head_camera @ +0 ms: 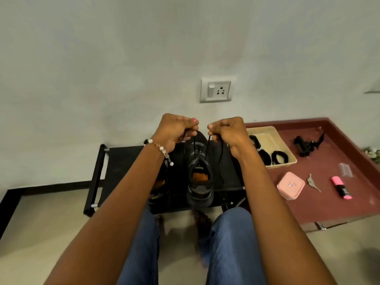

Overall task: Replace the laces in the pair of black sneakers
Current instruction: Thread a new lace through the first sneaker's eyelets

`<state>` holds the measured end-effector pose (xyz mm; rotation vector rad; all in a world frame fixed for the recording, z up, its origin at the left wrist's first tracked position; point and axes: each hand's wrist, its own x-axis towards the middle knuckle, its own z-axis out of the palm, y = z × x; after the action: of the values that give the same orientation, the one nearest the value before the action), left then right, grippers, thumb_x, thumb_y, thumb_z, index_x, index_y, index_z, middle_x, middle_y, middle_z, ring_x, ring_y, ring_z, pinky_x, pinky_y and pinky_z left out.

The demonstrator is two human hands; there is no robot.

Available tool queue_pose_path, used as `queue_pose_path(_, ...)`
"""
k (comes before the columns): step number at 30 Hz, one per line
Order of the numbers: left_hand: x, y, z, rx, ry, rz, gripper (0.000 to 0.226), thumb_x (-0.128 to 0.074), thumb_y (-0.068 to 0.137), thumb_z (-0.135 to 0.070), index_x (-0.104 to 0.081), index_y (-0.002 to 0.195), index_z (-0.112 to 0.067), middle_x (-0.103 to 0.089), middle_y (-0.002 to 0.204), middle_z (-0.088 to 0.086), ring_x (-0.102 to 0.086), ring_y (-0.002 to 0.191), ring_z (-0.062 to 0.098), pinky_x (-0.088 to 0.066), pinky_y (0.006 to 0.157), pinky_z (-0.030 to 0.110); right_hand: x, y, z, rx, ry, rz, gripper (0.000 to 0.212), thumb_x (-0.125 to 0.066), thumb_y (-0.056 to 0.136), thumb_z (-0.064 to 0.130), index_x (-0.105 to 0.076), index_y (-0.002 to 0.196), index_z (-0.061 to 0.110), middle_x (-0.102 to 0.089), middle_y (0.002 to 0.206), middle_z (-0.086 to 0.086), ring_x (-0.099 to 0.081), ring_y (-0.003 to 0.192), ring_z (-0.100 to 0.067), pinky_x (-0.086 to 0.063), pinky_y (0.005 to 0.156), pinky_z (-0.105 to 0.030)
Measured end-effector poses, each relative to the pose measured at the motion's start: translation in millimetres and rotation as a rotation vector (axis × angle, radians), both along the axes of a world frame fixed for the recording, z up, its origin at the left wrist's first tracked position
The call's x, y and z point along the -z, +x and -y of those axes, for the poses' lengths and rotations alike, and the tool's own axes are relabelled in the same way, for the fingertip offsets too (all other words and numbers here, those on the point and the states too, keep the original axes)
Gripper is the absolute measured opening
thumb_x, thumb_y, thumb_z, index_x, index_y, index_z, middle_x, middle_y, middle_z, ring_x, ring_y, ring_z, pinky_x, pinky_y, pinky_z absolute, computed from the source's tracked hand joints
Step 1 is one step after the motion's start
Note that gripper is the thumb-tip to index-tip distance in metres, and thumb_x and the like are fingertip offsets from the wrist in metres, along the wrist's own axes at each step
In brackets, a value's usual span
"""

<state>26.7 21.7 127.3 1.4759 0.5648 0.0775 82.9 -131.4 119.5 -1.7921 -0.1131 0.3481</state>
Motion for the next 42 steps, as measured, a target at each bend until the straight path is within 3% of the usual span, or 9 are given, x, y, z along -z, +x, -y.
queue_pose_path(7,-105.6,-9.3,6.9,0.02,-0.144,0.037,0.014,-0.057,0.095,-0.01,-0.069,0.099,-0.004,-0.074,0.082,0.005,-0.072,0.07,0.015,-0.056,0.074,0.029,-117.2,-11.3,2.1,-0.062,0.185,-0.039,0.003,-0.07,0.085,0.003,-0.072,0.086,0.0,-0.071,0.071,-0.011,-0.062,0.054,-0.014,-0.057,0.067,-0.031)
queue_pose_path(11,-146.1,-15.9,6.0,0.053,-0.199,0.086,0.029,-0.038,0.095,0.005,-0.064,0.108,0.0,-0.072,0.092,0.01,-0.072,0.079,0.019,-0.055,0.074,0.03,-164.4,-10.7,1.3,-0.109,0.258,-0.049,0.018,-0.052,0.094,-0.001,-0.07,0.091,0.001,-0.071,0.08,-0.013,-0.068,0.064,-0.017,-0.056,0.073,-0.035)
queue_pose_path(14,-163.0,-17.4,8.4,0.017,-0.131,0.121,0.027,-0.041,0.096,0.003,-0.066,0.103,-0.002,-0.073,0.092,0.011,-0.073,0.081,0.02,-0.056,0.077,0.029,-184.8,-9.6,2.0,-0.14,0.255,0.005,0.028,-0.043,0.093,-0.01,-0.069,0.096,0.001,-0.071,0.087,-0.014,-0.071,0.071,-0.019,-0.056,0.075,-0.033)
queue_pose_path(19,-175.2,-19.1,9.4,-0.036,-0.041,0.235,0.016,-0.063,0.085,0.008,-0.071,0.095,-0.003,-0.074,0.087,0.013,-0.074,0.075,0.019,-0.059,0.068,0.03,-190.6,-9.3,2.6,-0.127,0.167,0.208,0.019,-0.068,0.081,-0.008,-0.07,0.098,0.0,-0.072,0.088,-0.018,-0.071,0.075,-0.023,-0.057,0.078,-0.034)
queue_pose_path(26,-186.6,-7.7,13.1,-0.126,0.213,0.313,0.024,-0.076,0.083,-0.023,-0.073,0.096,-0.003,-0.071,0.082,0.01,-0.062,0.049,0.014,-0.054,0.052,0.025,-191.4,-2.0,-8.6,0.015,0.126,0.29,0.008,-0.073,0.085,0.014,-0.072,0.084,0.006,-0.069,0.077,-0.008,-0.056,0.056,-0.013,-0.049,0.054,-0.025)
queue_pose_path(29,-188.9,0.1,13.8,-0.133,0.296,0.325,0.024,-0.078,0.081,-0.028,-0.076,0.099,-0.013,-0.069,0.093,0.001,-0.055,0.06,0.013,-0.05,0.051,0.023,-194.7,0.6,-11.6,0.053,0.159,0.214,0.01,-0.063,0.092,0.016,-0.066,0.091,0.008,-0.059,0.083,-0.003,-0.051,0.069,-0.015,-0.046,0.061,-0.028)
queue_pose_path(32,-188.6,5.6,14.8,-0.133,0.308,0.354,0.02,-0.078,0.081,-0.027,-0.076,0.096,-0.014,-0.069,0.091,0.0,-0.057,0.072,0.016,-0.052,0.056,0.024,-195.2,0.7,-12.4,0.035,0.235,0.151,0.01,-0.062,0.094,0.019,-0.066,0.093,0.01,-0.06,0.085,-0.001,-0.054,0.074,-0.017,-0.046,0.063,-0.027)
queue_pose_path(36,-189.6,10.0,19.8,-0.152,0.292,0.415,0.018,-0.079,0.079,-0.016,-0.076,0.097,-0.012,-0.071,0.082,-0.001,-0.062,0.075,0.016,-0.057,0.069,0.029,-194.1,0.5,-15.6,0.017,0.227,0.299,0.007,-0.071,0.087,0.016,-0.072,0.087,0.009,-0.068,0.084,-0.003,-0.057,0.07,-0.015,-0.045,0.06,-0.024)
queue_pose_path(42,-189.5,13.8,17.4,-0.196,0.238,0.458,0.022,-0.08,0.076,-0.007,-0.074,0.098,-0.004,-0.073,0.086,0.008,-0.072,0.078,0.019,-0.059,0.063,0.023,-201.1,6.0,-15.4,0.009,0.158,0.419,0.007,-0.076,0.083,0.015,-0.076,0.087,0.009,-0.071,0.078,-0.001,-0.061,0.057,-0.011,-0.042,0.047,-0.01)
